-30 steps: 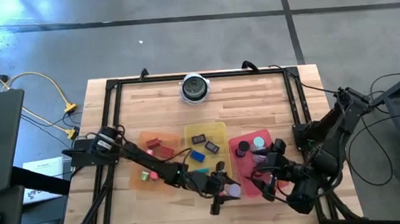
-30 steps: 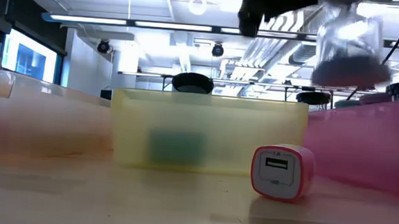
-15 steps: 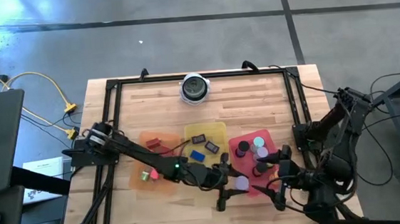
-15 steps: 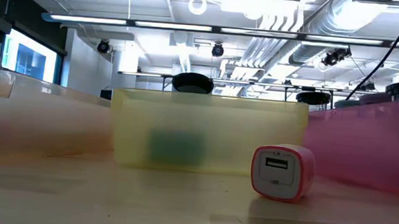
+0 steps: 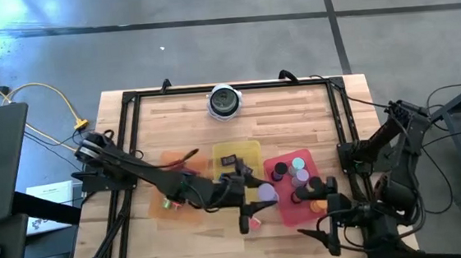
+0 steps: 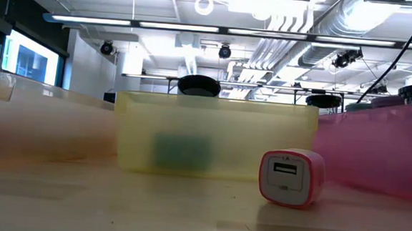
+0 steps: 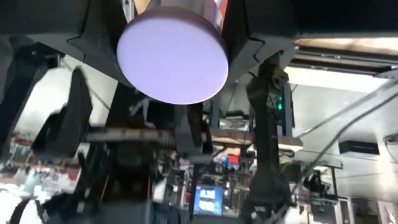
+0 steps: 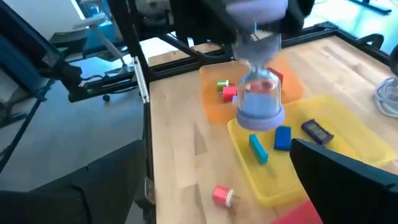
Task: Pick & Place Office items
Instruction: Put the white hourglass timer into the red bin
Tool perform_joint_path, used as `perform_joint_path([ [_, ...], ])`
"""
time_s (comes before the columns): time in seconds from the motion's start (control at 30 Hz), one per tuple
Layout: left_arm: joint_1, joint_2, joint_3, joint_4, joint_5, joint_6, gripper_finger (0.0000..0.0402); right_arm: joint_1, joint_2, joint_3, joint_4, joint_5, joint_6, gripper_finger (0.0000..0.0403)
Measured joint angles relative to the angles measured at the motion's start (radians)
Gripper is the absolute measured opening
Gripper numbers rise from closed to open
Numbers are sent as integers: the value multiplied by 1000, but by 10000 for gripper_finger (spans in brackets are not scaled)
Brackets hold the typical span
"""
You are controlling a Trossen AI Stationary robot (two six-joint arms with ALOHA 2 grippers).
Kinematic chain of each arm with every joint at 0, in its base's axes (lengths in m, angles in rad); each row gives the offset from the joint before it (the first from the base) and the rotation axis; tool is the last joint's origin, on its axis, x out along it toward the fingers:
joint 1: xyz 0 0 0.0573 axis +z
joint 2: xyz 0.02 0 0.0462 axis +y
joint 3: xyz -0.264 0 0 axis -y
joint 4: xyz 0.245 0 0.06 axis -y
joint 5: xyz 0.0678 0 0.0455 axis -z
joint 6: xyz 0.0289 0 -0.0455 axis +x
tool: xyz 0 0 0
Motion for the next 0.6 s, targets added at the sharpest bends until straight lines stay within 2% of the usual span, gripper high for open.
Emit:
perform_joint_path([
  [0.1, -6, -27, 0, 16, -51, -17, 186, -14, 0, 0, 12, 0, -25, 389],
  [0.2, -6, -37, 0, 74, -60, -64, 186, -26, 0, 0, 35, -19, -61, 389],
  [0.3, -12, -37, 0, 166, -63, -48, 186, -42, 0, 0, 83, -21, -116, 389],
  [0.6, -67, -47, -1, 478, -21, 295, 186, -111, -2, 0, 351, -20, -311, 389],
])
